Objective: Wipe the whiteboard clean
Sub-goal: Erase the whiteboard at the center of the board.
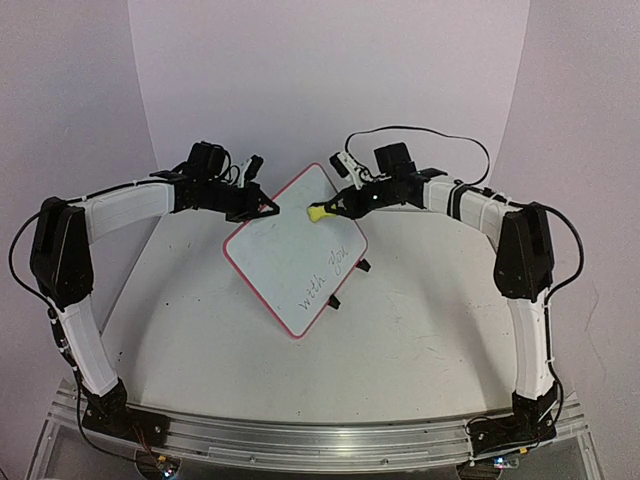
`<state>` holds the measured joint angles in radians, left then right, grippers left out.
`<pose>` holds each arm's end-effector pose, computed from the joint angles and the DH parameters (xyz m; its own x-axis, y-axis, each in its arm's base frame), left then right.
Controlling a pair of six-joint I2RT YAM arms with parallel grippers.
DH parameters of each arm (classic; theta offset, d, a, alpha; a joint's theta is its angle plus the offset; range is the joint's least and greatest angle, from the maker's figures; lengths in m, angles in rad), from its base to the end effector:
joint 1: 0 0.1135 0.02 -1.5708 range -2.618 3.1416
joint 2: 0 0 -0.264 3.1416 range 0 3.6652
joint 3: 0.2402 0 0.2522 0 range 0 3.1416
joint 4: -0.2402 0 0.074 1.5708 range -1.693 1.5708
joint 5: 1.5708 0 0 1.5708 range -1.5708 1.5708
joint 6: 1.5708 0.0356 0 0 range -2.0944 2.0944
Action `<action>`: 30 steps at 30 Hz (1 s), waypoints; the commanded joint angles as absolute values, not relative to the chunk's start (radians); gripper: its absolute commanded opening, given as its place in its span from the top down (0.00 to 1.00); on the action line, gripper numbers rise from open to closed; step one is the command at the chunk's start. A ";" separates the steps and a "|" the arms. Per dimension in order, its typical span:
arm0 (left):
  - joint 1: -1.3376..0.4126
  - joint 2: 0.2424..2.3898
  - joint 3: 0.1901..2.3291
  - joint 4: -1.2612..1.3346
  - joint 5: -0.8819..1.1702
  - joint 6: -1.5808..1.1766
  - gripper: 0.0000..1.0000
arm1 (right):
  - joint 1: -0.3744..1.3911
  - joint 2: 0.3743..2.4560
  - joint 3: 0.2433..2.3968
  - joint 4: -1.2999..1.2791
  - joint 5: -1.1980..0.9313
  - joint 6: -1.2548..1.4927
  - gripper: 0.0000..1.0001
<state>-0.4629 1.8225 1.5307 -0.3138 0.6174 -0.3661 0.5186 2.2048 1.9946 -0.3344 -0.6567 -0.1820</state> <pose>0.3687 -0.2070 0.2975 -0.7584 0.0523 -0.6497 0.5553 0.5738 -0.6020 0.4373 0.2746 0.2808 -0.2894 -0.3302 -0.8985 -0.9136 0.3755 0.1562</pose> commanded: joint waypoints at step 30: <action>-0.546 1.836 1.503 -0.422 0.747 -0.339 1.00 | 0.378 2.322 1.760 -0.203 -0.765 0.386 1.00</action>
<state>-0.4629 1.8229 1.5314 -0.3172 0.5991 -0.3923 0.3492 2.3024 1.7741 -0.1757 -0.7853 0.4721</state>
